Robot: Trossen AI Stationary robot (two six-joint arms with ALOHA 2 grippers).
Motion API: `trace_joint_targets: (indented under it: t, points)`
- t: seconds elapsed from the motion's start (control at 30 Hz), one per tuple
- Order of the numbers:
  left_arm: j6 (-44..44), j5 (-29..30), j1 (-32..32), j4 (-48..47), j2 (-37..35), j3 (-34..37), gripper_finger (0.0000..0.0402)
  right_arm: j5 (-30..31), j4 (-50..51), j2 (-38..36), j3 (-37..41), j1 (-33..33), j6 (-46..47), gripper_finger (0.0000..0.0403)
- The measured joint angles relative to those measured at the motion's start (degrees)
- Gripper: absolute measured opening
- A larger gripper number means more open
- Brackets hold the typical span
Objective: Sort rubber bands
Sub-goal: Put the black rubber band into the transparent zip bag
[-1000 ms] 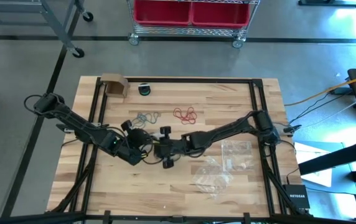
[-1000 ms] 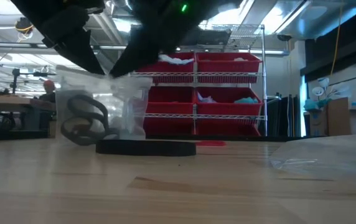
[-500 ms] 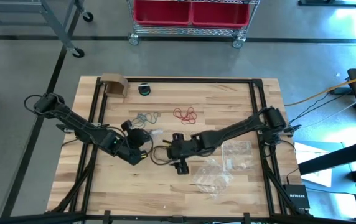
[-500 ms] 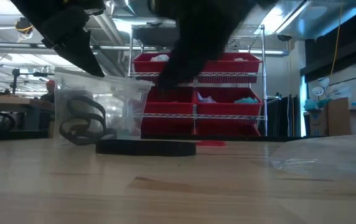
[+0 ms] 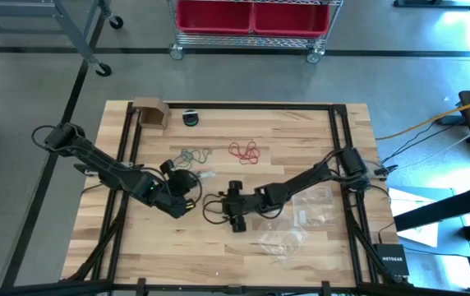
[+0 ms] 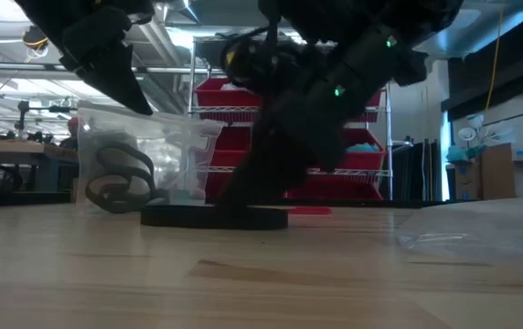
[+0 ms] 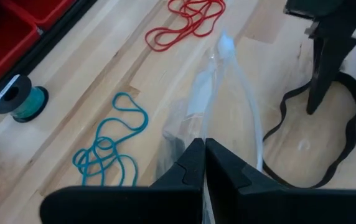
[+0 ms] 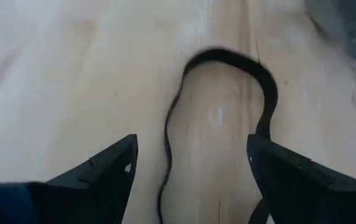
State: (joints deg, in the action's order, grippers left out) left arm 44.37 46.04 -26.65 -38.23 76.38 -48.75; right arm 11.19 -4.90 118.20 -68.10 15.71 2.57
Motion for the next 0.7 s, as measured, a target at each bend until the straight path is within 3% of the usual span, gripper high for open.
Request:
trace_joint_targets:
  t: [0.23,0.7]
  points:
    - [0.2,0.0,0.0,-0.2,0.0,0.0,0.0001,10.2,0.1,0.1,0.0,0.0,-2.1,0.0292]
    - [0.2,0.0,0.0,0.2,0.0,0.0,0.0001,5.3,-0.8,0.1,0.0,-5.7,-0.1,0.0292]
